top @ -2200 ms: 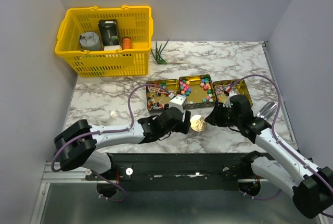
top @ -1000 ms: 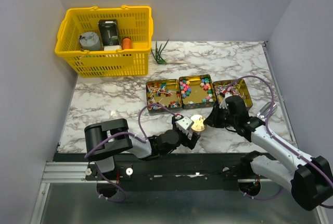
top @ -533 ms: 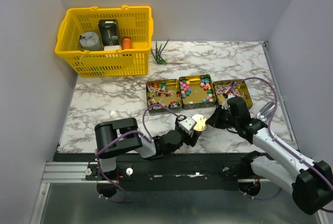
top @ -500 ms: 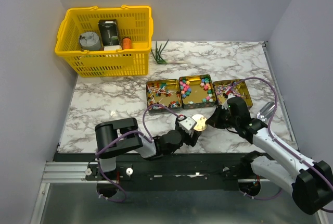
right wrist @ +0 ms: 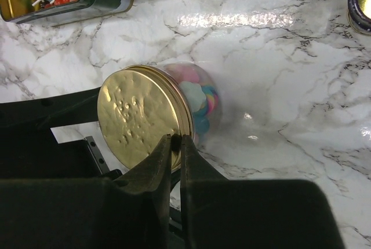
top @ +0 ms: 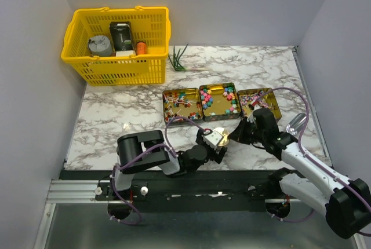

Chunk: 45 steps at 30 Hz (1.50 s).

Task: Pack the candies
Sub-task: Screw the bottle lid onto the packing bottle.

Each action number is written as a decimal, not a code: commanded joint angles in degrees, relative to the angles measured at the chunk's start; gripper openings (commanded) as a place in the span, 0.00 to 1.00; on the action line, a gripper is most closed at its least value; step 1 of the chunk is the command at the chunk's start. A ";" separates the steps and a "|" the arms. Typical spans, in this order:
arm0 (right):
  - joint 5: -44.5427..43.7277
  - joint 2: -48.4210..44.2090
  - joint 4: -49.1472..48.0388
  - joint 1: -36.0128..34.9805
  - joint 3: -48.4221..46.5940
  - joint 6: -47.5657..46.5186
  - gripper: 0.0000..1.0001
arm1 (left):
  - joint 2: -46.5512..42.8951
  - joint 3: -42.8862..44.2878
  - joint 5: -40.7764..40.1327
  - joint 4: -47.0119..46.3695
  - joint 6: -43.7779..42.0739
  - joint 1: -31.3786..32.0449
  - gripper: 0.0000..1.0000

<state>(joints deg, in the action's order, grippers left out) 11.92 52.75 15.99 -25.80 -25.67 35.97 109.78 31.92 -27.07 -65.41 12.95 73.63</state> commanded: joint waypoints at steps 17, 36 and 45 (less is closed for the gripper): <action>9.17 -7.30 6.33 -0.57 7.74 4.02 0.01 | 7.21 1.75 -1.85 -5.43 -0.73 -0.59 0.72; -3.49 1.73 5.11 -0.57 -6.32 -2.03 0.41 | 6.59 -3.01 4.31 -6.84 -1.79 -0.68 0.99; -3.31 7.98 2.65 -0.57 -6.50 -3.09 0.37 | 7.29 -2.92 3.17 -10.00 -1.35 -0.67 0.98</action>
<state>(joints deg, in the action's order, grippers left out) 10.15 58.92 20.84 -25.98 -31.07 34.44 115.63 29.34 -23.57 -74.19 10.98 72.88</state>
